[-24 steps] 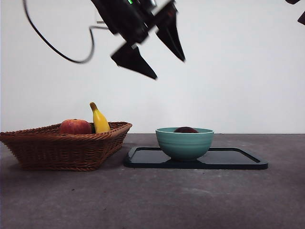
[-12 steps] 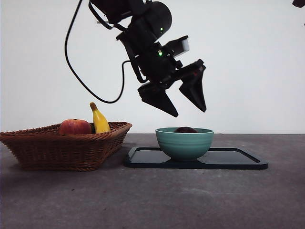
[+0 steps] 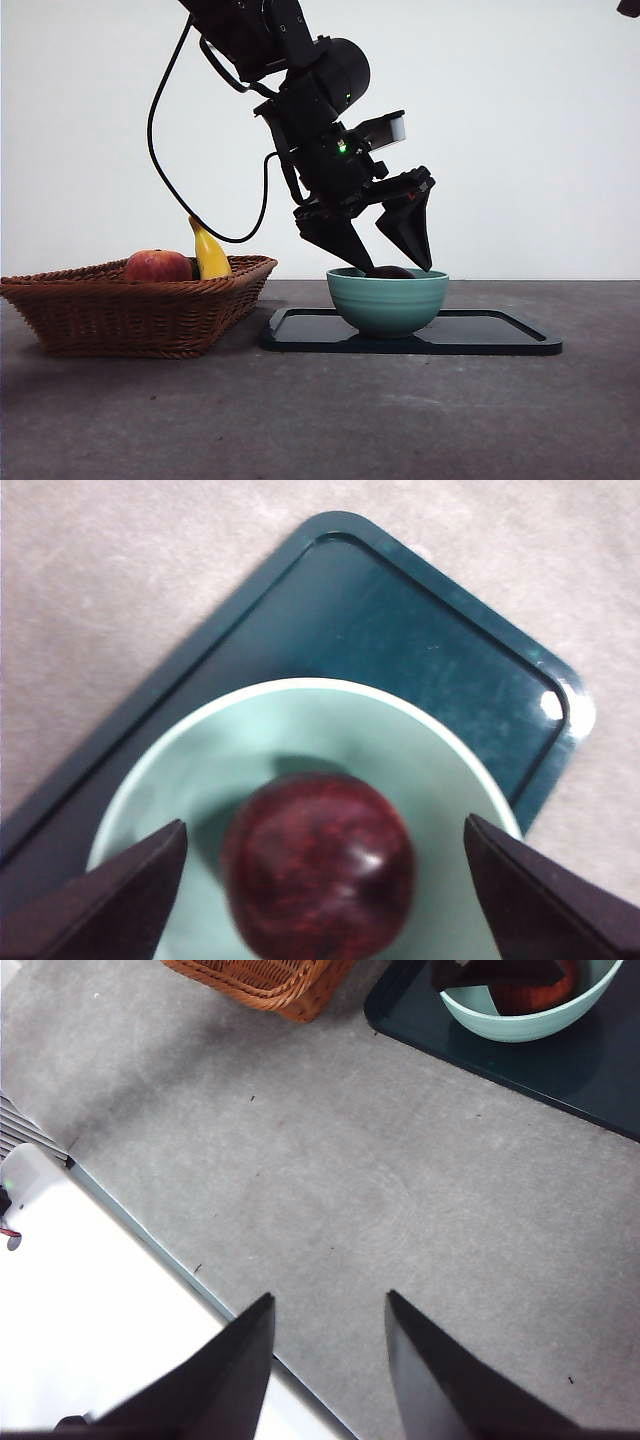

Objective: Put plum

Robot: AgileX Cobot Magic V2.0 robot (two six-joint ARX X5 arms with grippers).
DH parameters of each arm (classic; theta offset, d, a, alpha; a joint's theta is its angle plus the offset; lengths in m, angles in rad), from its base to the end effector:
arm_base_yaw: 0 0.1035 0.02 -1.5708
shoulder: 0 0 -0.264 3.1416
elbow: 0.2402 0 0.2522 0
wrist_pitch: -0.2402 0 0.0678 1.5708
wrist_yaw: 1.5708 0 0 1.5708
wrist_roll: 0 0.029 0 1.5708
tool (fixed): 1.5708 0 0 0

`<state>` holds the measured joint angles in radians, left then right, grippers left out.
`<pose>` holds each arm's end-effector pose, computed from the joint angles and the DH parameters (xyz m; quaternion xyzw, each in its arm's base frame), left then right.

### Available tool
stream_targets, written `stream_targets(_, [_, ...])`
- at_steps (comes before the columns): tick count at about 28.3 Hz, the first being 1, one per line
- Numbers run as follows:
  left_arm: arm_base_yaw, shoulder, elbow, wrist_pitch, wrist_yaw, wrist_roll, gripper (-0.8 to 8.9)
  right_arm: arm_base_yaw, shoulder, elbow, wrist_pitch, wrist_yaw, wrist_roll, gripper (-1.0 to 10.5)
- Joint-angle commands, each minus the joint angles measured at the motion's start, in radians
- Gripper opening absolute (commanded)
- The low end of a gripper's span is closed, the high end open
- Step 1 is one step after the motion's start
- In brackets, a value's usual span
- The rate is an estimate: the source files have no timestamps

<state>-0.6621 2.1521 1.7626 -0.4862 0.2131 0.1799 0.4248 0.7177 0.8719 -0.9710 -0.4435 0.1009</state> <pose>0.3716 -0.2974 0.2128 0.1677 0.3772 -0.4194 0.8085 0.1027 0.0601 0.3055 0.0457 0.4161 0.3655 0.8314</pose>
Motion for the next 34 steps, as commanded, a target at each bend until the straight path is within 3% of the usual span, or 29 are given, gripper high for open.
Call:
stream_targets(1, [-0.012,0.027,0.028,0.005,-0.011,0.023,4.36,0.006,0.006,0.009,0.005,-0.002,-0.011,1.8])
stream_targets(20, [-0.023,0.061,0.028,-0.027,-0.01,0.03,4.33,0.006,0.006,0.009,0.029,-0.001,-0.011,1.8])
stream_targets(25, [-0.025,0.061,0.028,-0.023,-0.011,0.03,2.77,0.006,0.006,0.009,0.035,-0.001,-0.012,1.8])
stream_targets(34, [-0.015,0.029,0.032,-0.014,-0.011,0.013,2.72,0.006,0.005,0.009,0.035,-0.001,-0.012,1.8])
